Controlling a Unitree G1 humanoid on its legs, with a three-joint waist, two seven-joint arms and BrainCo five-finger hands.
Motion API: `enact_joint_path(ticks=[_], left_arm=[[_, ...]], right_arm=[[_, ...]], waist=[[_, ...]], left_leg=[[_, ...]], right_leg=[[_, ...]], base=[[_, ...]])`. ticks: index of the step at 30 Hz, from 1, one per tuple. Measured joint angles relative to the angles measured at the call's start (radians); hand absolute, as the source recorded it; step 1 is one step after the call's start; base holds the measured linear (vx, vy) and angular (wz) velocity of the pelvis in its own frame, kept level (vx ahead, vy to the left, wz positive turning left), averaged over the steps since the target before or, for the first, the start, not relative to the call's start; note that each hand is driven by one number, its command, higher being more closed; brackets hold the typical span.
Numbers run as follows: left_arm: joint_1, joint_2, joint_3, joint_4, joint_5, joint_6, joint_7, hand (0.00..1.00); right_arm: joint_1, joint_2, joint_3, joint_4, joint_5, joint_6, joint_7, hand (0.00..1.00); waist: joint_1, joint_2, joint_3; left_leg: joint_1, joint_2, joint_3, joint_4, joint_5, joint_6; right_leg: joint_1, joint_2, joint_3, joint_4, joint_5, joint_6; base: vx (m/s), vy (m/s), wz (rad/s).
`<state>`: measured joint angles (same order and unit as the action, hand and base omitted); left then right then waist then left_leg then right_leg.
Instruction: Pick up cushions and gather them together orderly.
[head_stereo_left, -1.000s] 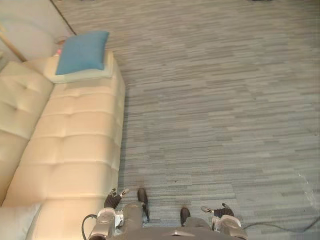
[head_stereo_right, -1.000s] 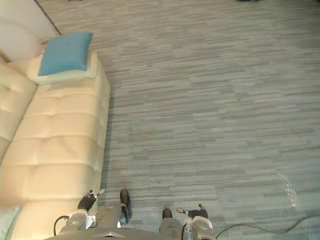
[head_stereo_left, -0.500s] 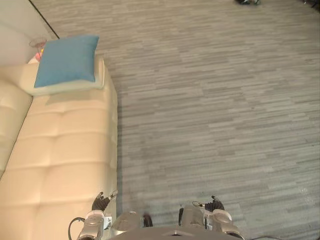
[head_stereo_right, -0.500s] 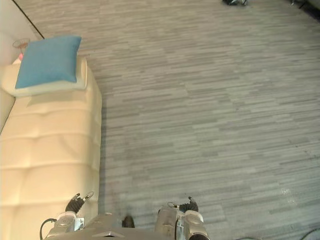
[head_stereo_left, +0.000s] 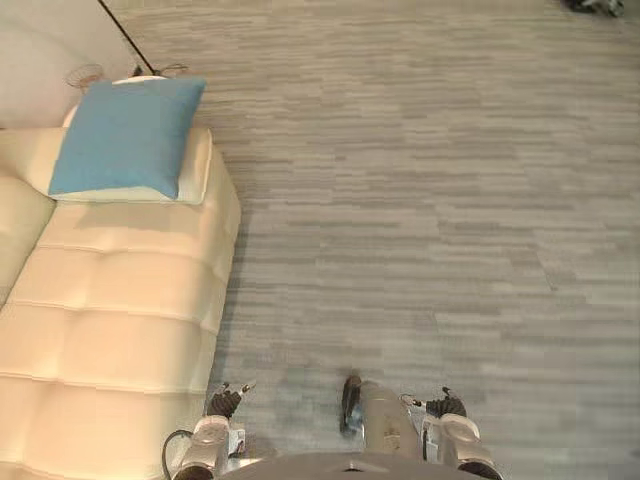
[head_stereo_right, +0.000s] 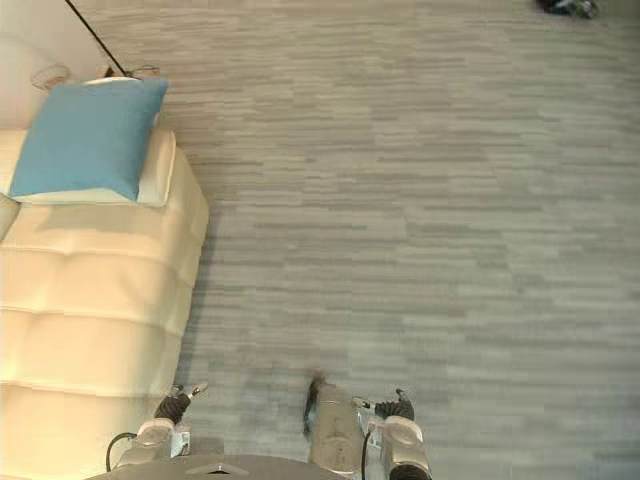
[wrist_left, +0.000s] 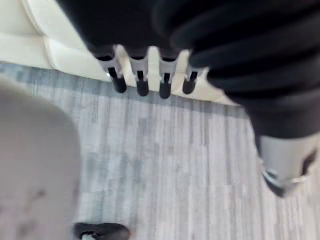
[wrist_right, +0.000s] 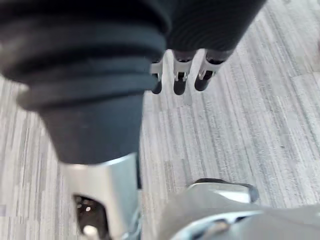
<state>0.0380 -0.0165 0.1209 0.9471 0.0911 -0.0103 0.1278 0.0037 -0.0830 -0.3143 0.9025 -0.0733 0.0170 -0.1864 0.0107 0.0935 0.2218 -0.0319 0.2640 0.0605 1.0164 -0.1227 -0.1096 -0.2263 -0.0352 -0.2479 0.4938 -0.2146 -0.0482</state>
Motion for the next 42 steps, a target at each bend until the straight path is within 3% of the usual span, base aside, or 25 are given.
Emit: enact_joint_path(ticks=[3, 5, 6, 8, 9, 10, 13, 15, 16, 18, 19, 22, 23, 25, 26, 28, 29, 31, 32, 33, 36, 38, 40, 41, 42], left_arm=[[-0.003, 0.003, -0.007, -0.031, -0.002, -0.001, 0.000, 0.00], [0.001, 0.001, -0.006, -0.037, -0.012, -0.007, 0.000, 0.00], [0.000, 0.000, -0.007, -0.043, -0.012, -0.011, 0.000, 0.00], [0.000, -0.003, -0.009, -0.050, -0.011, -0.013, 0.000, 0.00], [0.002, -0.002, -0.016, -0.051, -0.012, -0.014, 0.000, 0.00], [0.000, 0.001, -0.016, -0.050, -0.012, -0.014, 0.000, 0.00], [-0.017, 0.035, -0.024, -0.037, -0.014, -0.016, -0.001, 0.00], [-0.019, 0.041, -0.023, -0.038, -0.023, -0.021, -0.001, 0.00], [-0.018, 0.042, -0.023, -0.031, -0.029, -0.021, 0.000, 0.00], [-0.015, 0.049, -0.038, -0.014, -0.029, -0.019, -0.001, 0.00], [-0.013, 0.059, -0.053, 0.005, -0.029, -0.015, -0.001, 0.00], [-0.001, 0.076, -0.054, 0.015, -0.029, -0.006, 0.000, 0.00], [0.006, 0.078, -0.054, 0.017, -0.029, -0.005, 0.000, 0.00], [0.013, 0.082, -0.051, 0.021, -0.030, -0.005, 0.001, 0.00], [0.013, 0.079, -0.052, 0.027, -0.029, -0.003, 0.002, 0.00], [0.012, 0.079, -0.050, 0.027, -0.030, -0.002, 0.002, 0.00], [0.012, 0.079, -0.046, 0.027, -0.030, -0.002, 0.002, 0.00], [0.009, 0.078, -0.043, 0.035, -0.029, -0.002, 0.004, 0.00], [0.004, 0.069, -0.042, 0.044, -0.029, -0.002, 0.005, 0.00], [-0.002, 0.049, -0.043, 0.049, -0.029, -0.002, 0.003, 0.00], [-0.004, 0.035, -0.037, 0.057, -0.029, -0.003, 0.004, 0.00], [-0.003, 0.028, -0.016, 0.049, -0.030, -0.005, 0.005, 0.00], [-0.004, 0.024, 0.002, 0.039, -0.034, -0.006, 0.011, 0.00], [0.001, 0.024, 0.007, 0.020, -0.052, -0.006, 0.012, 0.00], [0.001, 0.024, 0.006, 0.012, -0.054, -0.006, 0.012, 0.00]], right_arm=[[0.003, 0.034, 0.019, 0.017, 0.010, 0.007, 0.000, 0.00], [0.000, 0.036, 0.016, 0.019, 0.010, 0.010, 0.000, 0.00], [-0.002, 0.036, 0.016, 0.020, 0.010, 0.009, -0.002, 0.00], [0.000, 0.036, 0.015, 0.022, 0.009, 0.009, -0.007, 0.00], [0.006, 0.033, 0.018, 0.028, 0.009, 0.009, -0.014, 0.00], [0.005, 0.032, 0.019, 0.033, 0.009, 0.010, -0.015, 0.00], [-0.009, 0.059, 0.030, 0.064, 0.009, 0.013, -0.014, 0.00], [-0.009, 0.061, 0.030, 0.065, 0.008, 0.014, -0.013, 0.00], [-0.009, 0.054, 0.030, 0.065, 0.007, 0.013, -0.013, 0.00], [-0.007, 0.051, 0.030, 0.065, 0.005, 0.011, -0.011, 0.00], [0.000, 0.056, 0.037, 0.065, 0.004, 0.012, -0.009, 0.00], [0.007, 0.043, 0.042, 0.056, 0.006, 0.007, 0.003, 0.00], [0.002, 0.031, 0.066, 0.056, 0.005, 0.006, 0.004, 0.00], [-0.005, 0.033, 0.074, 0.054, 0.006, 0.003, 0.004, 0.00], [-0.011, 0.033, 0.074, 0.046, 0.006, -0.002, 0.004, 0.00], [-0.014, 0.034, 0.073, 0.048, 0.006, -0.001, 0.004, 0.00], [-0.013, 0.035, 0.069, 0.049, 0.006, -0.001, 0.004, 0.00], [-0.011, 0.032, 0.057, 0.053, 0.005, 0.003, 0.003, 0.00], [-0.012, 0.032, 0.054, 0.054, 0.006, 0.005, 0.003, 0.00], [-0.015, 0.018, 0.048, 0.046, 0.004, 0.003, 0.003, 0.00], [-0.014, -0.002, 0.021, 0.049, 0.001, 0.004, 0.004, 0.00], [-0.003, -0.006, 0.018, 0.055, -0.004, 0.008, 0.003, 0.00], [0.007, -0.009, 0.019, 0.052, -0.003, 0.007, 0.002, 0.00], [0.019, -0.010, 0.020, 0.045, -0.001, 0.007, 0.000, 0.00], [0.022, -0.008, 0.022, 0.045, 0.000, 0.007, -0.001, 0.00]], waist=[[0.017, -0.016, 0.001], [0.031, -0.013, -0.001], [0.036, -0.013, 0.000], [0.043, -0.016, 0.000], [0.055, -0.012, -0.004], [0.061, -0.017, -0.007], [0.054, -0.075, -0.021], [0.064, -0.089, -0.027], [0.069, -0.089, -0.031], [0.061, -0.095, -0.036], [0.044, -0.105, -0.039], [0.037, -0.103, -0.037], [0.032, -0.091, -0.036], [0.021, -0.086, -0.035], [0.007, -0.080, -0.033], [0.006, -0.086, -0.030], [0.006, -0.096, -0.031], [0.000, -0.107, -0.029], [-0.001, -0.095, -0.024], [0.002, -0.066, -0.022], [0.001, -0.055, -0.025], [0.003, -0.052, -0.028], [0.001, -0.042, -0.030], [0.014, -0.039, -0.027], [0.019, -0.035, -0.028]], left_leg=[[-0.150, 0.000, 0.125, 0.002, -0.103, 0.034], [-0.212, -0.024, 0.193, -0.171, -0.139, 0.043], [-0.236, -0.060, 0.204, -0.372, -0.133, 0.041], [-0.242, -0.110, 0.197, -0.641, -0.059, 0.035], [-0.234, -0.141, 0.182, -0.822, 0.145, 0.037], [-0.226, -0.149, 0.183, -0.827, 0.195, 0.070], [-0.235, -0.209, 0.189, -0.782, 0.150, 0.142], [-0.246, -0.216, 0.191, -0.701, 0.076, 0.155], [-0.225, -0.221, 0.195, -0.649, 0.006, 0.161], [-0.158, -0.241, 0.199, -0.660, -0.040, 0.169], [-0.099, -0.264, 0.192, -0.687, -0.064, 0.174], [0.066, -0.291, 0.177, -0.784, -0.075, 0.179], [0.122, -0.282, 0.159, -0.824, -0.075, 0.179], [0.153, -0.270, 0.134, -0.850, -0.075, 0.179], [0.168, -0.245, 0.099, -0.863, -0.091, 0.153], [0.182, -0.227, 0.067, -0.864, -0.108, 0.124], [0.196, -0.220, 0.045, -0.863, -0.125, 0.100], [0.234, -0.193, -0.009, -0.865, -0.169, 0.066], [0.240, -0.180, -0.017, -0.865, -0.177, 0.063], [0.243, -0.166, -0.037, -0.862, -0.179, 0.062], [0.262, -0.150, -0.083, -0.837, -0.172, 0.056], [0.159, -0.131, -0.115, -0.610, -0.166, 0.045], [0.022, -0.096, -0.111, -0.356, -0.113, -0.007], [-0.060, -0.039, -0.052, -0.175, -0.082, 0.006], [-0.077, -0.028, -0.027, -0.143, -0.088, 0.015]], right_leg=[[0.163, 0.006, 0.001, -0.146, 0.005, 0.006], [0.237, -0.002, 0.011, -0.228, 0.016, 0.022], [0.284, -0.014, 0.011, -0.274, 0.019, 0.030], [0.337, -0.034, 0.014, -0.320, 0.015, 0.056], [0.401, -0.039, 0.025, -0.377, 0.001, 0.099], [0.418, -0.042, 0.032, -0.389, -0.003, 0.105], [0.438, -0.105, 0.050, -0.407, 0.032, 0.125], [0.443, -0.122, 0.084, -0.371, 0.045, 0.146], [0.418, -0.133, 0.116, -0.251, 0.043, 0.152], [0.319, -0.172, 0.140, 0.035, 0.080, 0.212], [0.214, -0.204, 0.174, 0.302, 0.115, 0.239], [0.071, -0.227, 0.103, 0.518, 0.011, 0.171], [0.031, -0.210, 0.038, 0.456, -0.038, 0.142], [-0.018, -0.176, 0.010, 0.315, -0.063, 0.129], [-0.054, -0.132, 0.023, 0.136, -0.049, 0.128], [-0.069, -0.105, 0.062, -0.083, 0.037, 0.136], [-0.063, -0.101, 0.102, -0.225, 0.117, 0.142], [-0.017, -0.080, 0.128, -0.294, 0.301, 0.145], [-0.014, -0.066, 0.125, -0.276, 0.296, 0.137], [-0.040, -0.053, 0.120, -0.190, 0.223, 0.131], [-0.087, -0.063, 0.096, 0.008, 0.068, 0.100], [-0.043, -0.063, 0.052, 0.000, 0.030, 0.085], [0.003, -0.054, 0.006, -0.030, 0.022, 0.077], [0.059, -0.038, -0.026, -0.061, 0.005, 0.039], [0.081, -0.035, -0.030, -0.067, 0.002, 0.035]], base=[[0.50, -0.074, -0.10], [0.49, 0.056, -0.10], [0.44, 0.110, -0.10], [0.46, 0.173, -0.11], [0.48, 0.231, -0.20], [0.49, 0.228, -0.19], [0.50, 0.198, 0.16], [0.42, 0.189, 0.09], [0.35, 0.170, -0.10], [0.46, 0.216, 0.02], [0.40, 0.159, 0.26], [0.45, 0.070, 0.19], [0.33, -0.024, 0.21], [0.34, -0.125, 0.45], [0.30, -0.191, 0.63], [0.27, -0.216, 0.63], [0.33, -0.300, 0.65], [0.34, -0.332, 0.58], [0.34, -0.318, 0.42], [0.31, -0.275, 0.28], [0.33, -0.268, 0.32], [0.25, -0.192, 0.51], [0.22, -0.142, 0.54], [0.31, -0.132, 0.50], [0.40, -0.111, 0.38]])
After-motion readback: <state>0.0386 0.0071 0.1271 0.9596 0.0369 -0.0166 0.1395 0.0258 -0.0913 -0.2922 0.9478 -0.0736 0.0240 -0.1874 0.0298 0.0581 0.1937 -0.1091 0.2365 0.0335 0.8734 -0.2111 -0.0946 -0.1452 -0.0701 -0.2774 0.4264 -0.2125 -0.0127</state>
